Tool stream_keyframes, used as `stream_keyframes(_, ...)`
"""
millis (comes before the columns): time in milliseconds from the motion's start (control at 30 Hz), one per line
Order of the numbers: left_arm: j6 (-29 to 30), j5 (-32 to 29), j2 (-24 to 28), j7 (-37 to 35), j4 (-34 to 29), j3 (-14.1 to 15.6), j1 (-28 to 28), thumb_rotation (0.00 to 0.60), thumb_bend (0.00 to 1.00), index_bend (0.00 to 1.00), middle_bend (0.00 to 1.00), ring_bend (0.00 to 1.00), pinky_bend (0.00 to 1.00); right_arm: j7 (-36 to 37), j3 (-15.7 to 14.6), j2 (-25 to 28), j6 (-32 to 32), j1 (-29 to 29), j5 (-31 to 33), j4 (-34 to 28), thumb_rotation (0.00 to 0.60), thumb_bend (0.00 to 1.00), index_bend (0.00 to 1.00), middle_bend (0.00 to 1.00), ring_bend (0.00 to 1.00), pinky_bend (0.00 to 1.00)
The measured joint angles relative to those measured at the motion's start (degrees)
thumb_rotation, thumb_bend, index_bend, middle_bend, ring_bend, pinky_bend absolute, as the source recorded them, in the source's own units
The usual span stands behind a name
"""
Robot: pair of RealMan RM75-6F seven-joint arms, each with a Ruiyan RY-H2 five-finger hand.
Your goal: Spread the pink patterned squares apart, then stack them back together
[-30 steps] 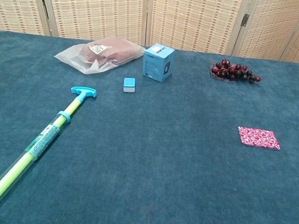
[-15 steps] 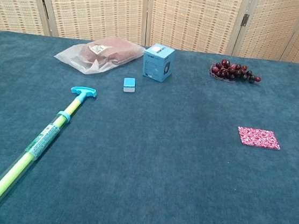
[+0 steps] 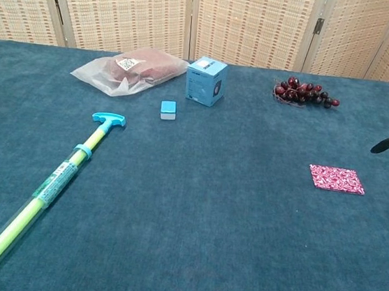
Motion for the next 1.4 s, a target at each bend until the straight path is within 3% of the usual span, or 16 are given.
stream_keyframes(267, -0.17, 0.04, 0.01, -0.3, 0.31, 0.09, -0.01, 0.6, 0.26, 0.19, 0.05, 0.05, 0.13, -0.67, 0.42, -3.76, -6.29, 4.52, 5.01, 4.04, 0.6, 0.74, 0.12, 0.97, 1.0, 1.0)
stream_keyframes(567, -0.27, -0.3, -0.03, -0.53, 0.61, 0.16, 0.2, 0.6, 0.26, 0.19, 0.05, 0.05, 0.13, -1.56, 0.18, -6.12, -9.2, 7.33, 7.7, 6.68, 0.6, 0.71, 0.12, 0.97, 1.0, 1.0)
stream_keyframes(733, -0.35, -0.39, -0.01, -0.53, 0.66, 0.11, 0.2, 0.6, 0.26, 0.19, 0.05, 0.05, 0.13, -1.26, -0.18, -6.18, -9.1, 7.55, 8.02, 6.58, 0.6, 0.39, 0.12, 0.97, 1.0, 1.0)
stream_keyframes(833, -0.53, -0.42, -0.1, -0.52, 0.72, 0.12, 0.12, 0.6, 0.26, 0.19, 0.05, 0.05, 0.13, -0.39, -0.33, -6.0, -8.9, 7.48, 7.9, 6.34, 0.6, 0.31, 0.12, 0.97, 1.0, 1.0)
stream_keyframes(1000, -0.73, -0.4, -0.29, -0.52, 0.88, 0.18, 0.04, 0.6, 0.26, 0.19, 0.05, 0.05, 0.13, -0.29, -0.79, -6.16, -9.24, 7.83, 8.39, 7.15, 0.6, 0.32, 0.12, 0.97, 1.0, 1.0)
stream_keyframes(1400, -0.44, -0.63, -0.23, -0.87, 1.2, 0.19, 0.4, 0.6, 0.26, 0.19, 0.05, 0.05, 0.13, -0.71, -1.2, -7.42, -11.69, 9.92, 10.29, 8.98, 0.6, 0.47, 0.12, 0.97, 1.0, 1.0)
